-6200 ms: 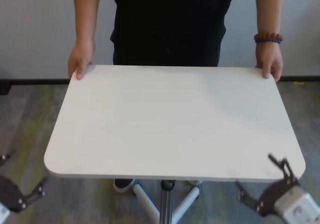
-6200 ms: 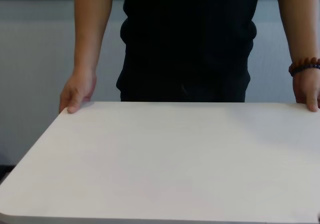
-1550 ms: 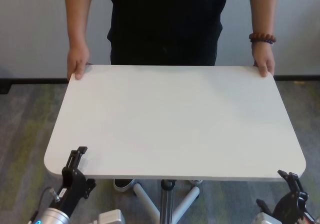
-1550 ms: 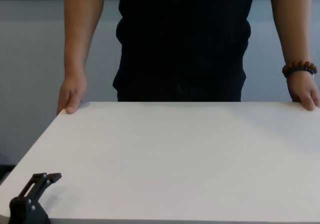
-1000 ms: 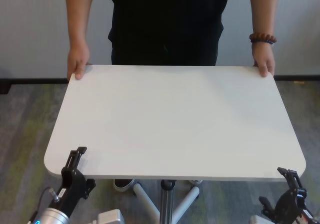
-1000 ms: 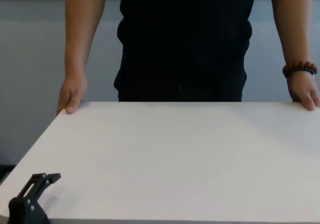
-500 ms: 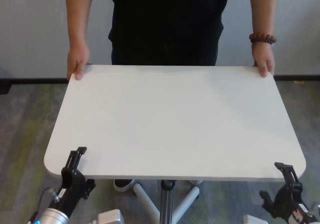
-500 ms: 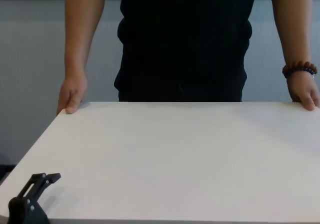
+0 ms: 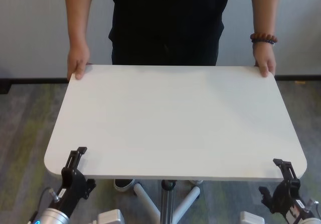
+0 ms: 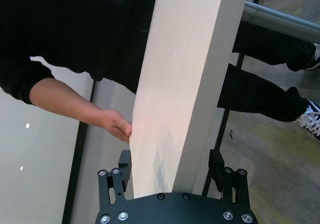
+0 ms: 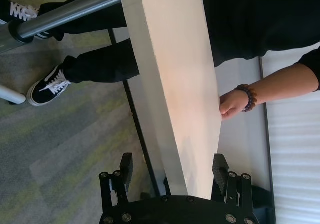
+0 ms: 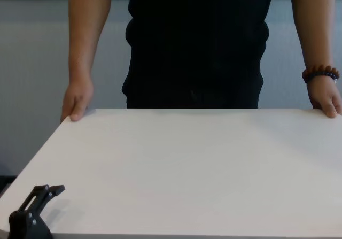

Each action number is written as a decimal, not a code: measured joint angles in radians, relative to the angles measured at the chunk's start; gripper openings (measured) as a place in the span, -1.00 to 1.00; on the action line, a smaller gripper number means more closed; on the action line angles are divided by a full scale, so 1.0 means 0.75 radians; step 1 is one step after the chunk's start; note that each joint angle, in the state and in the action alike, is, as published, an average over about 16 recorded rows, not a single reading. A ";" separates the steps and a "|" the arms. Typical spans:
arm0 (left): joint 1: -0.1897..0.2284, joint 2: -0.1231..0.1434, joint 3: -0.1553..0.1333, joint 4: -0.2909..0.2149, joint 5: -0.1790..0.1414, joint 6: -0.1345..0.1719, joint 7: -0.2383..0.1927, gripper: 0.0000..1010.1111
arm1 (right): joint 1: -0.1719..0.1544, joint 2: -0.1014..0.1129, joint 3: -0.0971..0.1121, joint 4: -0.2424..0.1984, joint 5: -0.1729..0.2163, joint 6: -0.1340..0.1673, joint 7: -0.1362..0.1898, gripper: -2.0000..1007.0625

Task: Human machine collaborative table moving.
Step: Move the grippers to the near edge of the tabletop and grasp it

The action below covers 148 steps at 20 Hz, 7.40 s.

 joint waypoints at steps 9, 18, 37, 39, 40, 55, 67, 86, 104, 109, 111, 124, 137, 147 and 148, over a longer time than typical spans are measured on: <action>0.001 0.001 0.000 -0.001 -0.001 0.000 0.000 0.98 | 0.051 -0.040 0.002 0.067 -0.038 -0.027 0.010 0.99; 0.001 0.001 0.000 -0.001 -0.002 0.000 0.000 0.98 | 0.086 -0.074 0.017 0.114 -0.041 -0.081 0.022 0.99; 0.001 0.001 0.000 -0.001 -0.002 0.000 0.000 0.98 | 0.087 -0.090 0.040 0.124 -0.013 -0.145 0.016 0.99; 0.001 0.001 0.000 -0.001 -0.002 0.000 0.000 0.98 | 0.087 -0.090 0.040 0.124 -0.013 -0.143 0.016 0.99; 0.001 0.001 0.000 -0.001 -0.002 0.000 0.000 0.98 | 0.087 -0.090 0.039 0.124 -0.013 -0.142 0.017 0.99; 0.001 0.001 0.000 -0.001 -0.002 0.000 0.000 0.98 | 0.086 -0.089 0.037 0.123 -0.013 -0.138 0.019 0.99; 0.001 0.001 0.000 -0.001 -0.002 0.000 0.000 0.98 | 0.086 -0.088 0.037 0.122 -0.013 -0.136 0.019 0.99; 0.001 0.001 0.000 -0.001 -0.002 0.000 0.000 0.98 | 0.062 -0.094 0.025 0.093 -0.135 -0.030 0.004 0.99; 0.001 0.001 0.000 -0.001 -0.002 0.000 0.000 0.98 | 0.069 -0.149 0.026 0.121 -0.294 0.064 0.020 0.99; 0.001 0.001 0.000 -0.001 -0.002 0.000 0.000 0.98 | 0.072 -0.165 0.037 0.131 -0.307 0.055 0.022 0.99; 0.001 0.001 0.000 -0.001 -0.002 0.000 0.000 0.98 | 0.072 -0.170 0.042 0.134 -0.309 0.049 0.021 0.99; 0.001 0.001 0.000 -0.001 -0.002 0.000 0.000 0.98 | 0.067 -0.186 0.062 0.138 -0.309 0.026 0.017 0.99; 0.001 0.001 0.000 -0.001 -0.002 0.000 0.000 0.98 | 0.068 -0.184 0.058 0.138 -0.310 0.032 0.020 0.97; 0.001 0.001 0.000 -0.001 -0.002 0.000 0.000 0.88 | 0.069 -0.183 0.057 0.137 -0.310 0.035 0.022 0.72; 0.001 0.001 0.000 -0.001 -0.002 0.000 0.000 0.85 | 0.069 -0.183 0.057 0.137 -0.310 0.035 0.022 0.68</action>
